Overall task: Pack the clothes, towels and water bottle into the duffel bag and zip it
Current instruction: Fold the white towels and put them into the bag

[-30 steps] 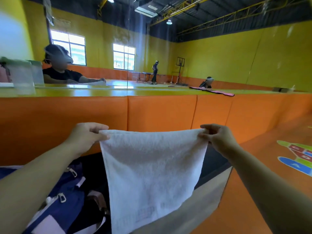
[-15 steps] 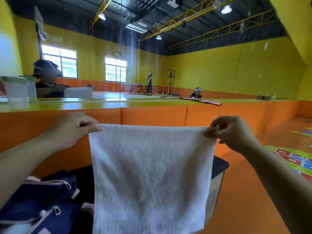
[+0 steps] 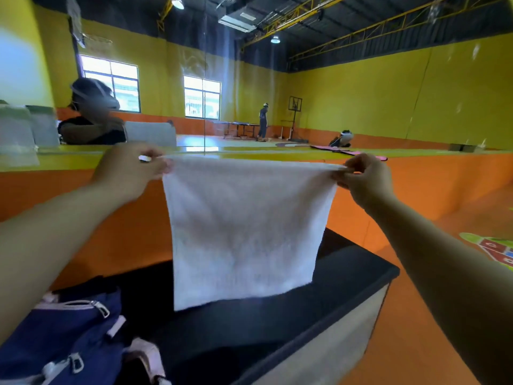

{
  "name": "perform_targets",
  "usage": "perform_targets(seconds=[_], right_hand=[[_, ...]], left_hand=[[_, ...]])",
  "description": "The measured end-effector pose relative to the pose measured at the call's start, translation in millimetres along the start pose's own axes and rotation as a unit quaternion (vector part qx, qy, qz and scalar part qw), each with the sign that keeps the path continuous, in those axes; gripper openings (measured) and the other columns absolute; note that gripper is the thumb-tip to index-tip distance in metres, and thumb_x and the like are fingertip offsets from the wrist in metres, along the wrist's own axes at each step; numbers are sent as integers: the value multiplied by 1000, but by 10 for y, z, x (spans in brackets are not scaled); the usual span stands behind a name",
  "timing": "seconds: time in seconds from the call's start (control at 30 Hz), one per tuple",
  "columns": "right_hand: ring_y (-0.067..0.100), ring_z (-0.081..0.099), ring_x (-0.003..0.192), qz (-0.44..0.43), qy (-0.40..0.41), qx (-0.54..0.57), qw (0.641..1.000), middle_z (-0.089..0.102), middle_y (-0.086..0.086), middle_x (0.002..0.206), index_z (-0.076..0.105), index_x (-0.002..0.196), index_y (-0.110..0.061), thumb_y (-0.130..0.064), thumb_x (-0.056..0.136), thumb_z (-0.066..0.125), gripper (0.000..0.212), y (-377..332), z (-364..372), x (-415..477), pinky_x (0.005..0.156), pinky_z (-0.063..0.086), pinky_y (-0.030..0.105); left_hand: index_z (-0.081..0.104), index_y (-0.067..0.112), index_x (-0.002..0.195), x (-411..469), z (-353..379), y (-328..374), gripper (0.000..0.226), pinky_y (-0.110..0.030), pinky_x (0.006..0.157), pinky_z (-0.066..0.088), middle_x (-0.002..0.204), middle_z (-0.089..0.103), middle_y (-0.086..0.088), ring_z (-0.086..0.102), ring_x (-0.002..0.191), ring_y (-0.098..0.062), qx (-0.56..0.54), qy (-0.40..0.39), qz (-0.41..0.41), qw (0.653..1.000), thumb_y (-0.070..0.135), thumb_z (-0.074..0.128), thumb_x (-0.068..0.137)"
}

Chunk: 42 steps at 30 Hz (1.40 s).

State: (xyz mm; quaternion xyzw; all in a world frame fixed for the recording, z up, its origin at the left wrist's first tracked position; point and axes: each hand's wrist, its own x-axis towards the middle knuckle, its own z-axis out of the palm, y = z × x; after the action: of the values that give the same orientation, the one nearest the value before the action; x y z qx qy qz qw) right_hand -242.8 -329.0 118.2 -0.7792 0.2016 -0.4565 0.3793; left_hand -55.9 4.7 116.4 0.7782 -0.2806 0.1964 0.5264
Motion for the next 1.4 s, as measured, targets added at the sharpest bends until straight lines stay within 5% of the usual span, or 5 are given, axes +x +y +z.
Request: perform_targets(seconds=[0.27,0.47,0.63,0.93,1.4], right_hand=[[21,62,77,-6,-81,-6,997,68,8,84,57,70,-24,6,80,66,33,626,-9,-445,73,52,36],[15,62,73,91,-237,-84,964,66,2,80,65,87,-11,7,81,66,19,1221,41,-1316,57,49,9],[15,63,81,114,-298,-119,940,69,3,88,70,89,-13,-10,87,65,6,1461,-15,-1753,65,48,18],[13,62,66,132,-234,-102,958,69,4,81,66,90,-16,-20,89,64,5,1553,130,-1586,53,44,13],[20,72,67,233,-166,-113,952,72,9,76,61,84,-11,-16,85,68,9,2140,1174,-631,73,60,40]], left_hand=[[67,51,73,-695,71,-540,40,-14,77,46,82,67,20,60,78,6,41,-121,66,990,12,76,72],[65,34,75,-1643,257,-1001,29,-12,72,43,89,66,8,61,81,-5,117,-261,-64,956,7,73,78],[68,26,79,-1921,242,-1142,18,-20,68,46,89,66,4,63,79,-9,134,-336,-114,925,7,68,82],[69,15,86,-1582,454,-1192,7,-18,41,45,58,69,-1,57,41,-8,39,-255,-177,950,9,67,84],[57,-6,109,-632,1396,-1883,26,-34,72,57,93,65,-24,70,81,-29,-50,-142,-343,927,-3,65,84]])
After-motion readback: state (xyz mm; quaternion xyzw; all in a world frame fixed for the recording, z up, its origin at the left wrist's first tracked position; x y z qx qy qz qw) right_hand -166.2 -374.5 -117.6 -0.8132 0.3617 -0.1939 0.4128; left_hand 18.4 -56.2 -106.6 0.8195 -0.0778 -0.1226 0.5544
